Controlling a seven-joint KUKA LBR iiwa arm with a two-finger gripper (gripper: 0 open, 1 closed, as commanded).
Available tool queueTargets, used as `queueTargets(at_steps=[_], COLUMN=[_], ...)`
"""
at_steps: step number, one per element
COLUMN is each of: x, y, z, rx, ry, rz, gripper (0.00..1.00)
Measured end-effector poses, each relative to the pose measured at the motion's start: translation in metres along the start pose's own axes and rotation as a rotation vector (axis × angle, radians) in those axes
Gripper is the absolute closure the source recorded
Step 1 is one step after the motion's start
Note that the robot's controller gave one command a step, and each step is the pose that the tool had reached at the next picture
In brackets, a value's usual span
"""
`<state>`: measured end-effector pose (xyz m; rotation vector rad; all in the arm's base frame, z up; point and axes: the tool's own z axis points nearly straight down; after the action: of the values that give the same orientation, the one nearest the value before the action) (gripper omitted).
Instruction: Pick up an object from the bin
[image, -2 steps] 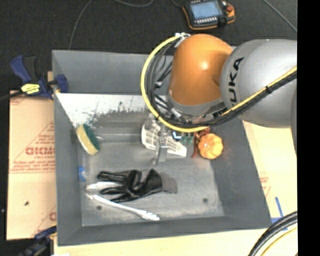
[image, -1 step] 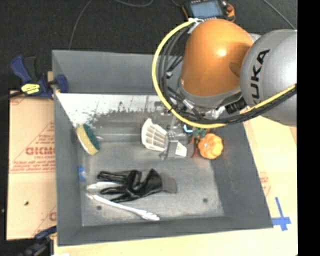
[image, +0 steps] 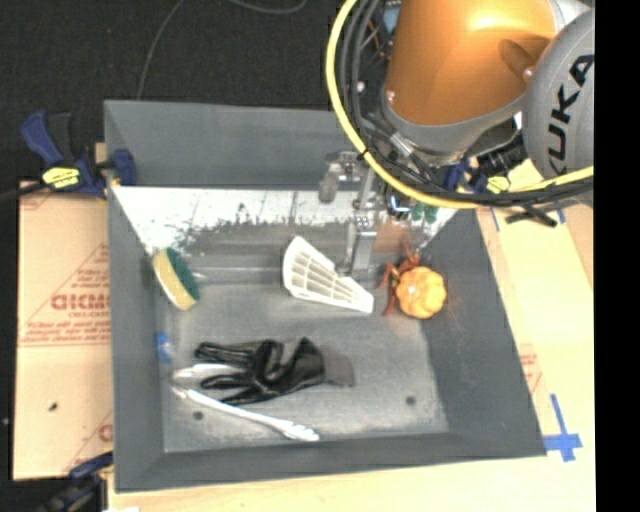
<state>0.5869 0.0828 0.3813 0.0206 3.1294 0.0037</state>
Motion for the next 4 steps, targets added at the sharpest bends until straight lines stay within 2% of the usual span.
queueTargets(at_steps=[1, 2, 3, 4], x=[0.045, 0.030, 0.086, 0.049], y=[0.020, 0.017, 0.043, 0.031], z=[0.113, 0.105, 0.180, 0.074], rx=[0.001, 0.001, 0.003, 0.001], ry=[0.010, 0.000, 0.025, 0.000], rz=[0.029, 0.001, 0.099, 0.068], gripper=[0.00, 0.00, 0.00, 0.00])
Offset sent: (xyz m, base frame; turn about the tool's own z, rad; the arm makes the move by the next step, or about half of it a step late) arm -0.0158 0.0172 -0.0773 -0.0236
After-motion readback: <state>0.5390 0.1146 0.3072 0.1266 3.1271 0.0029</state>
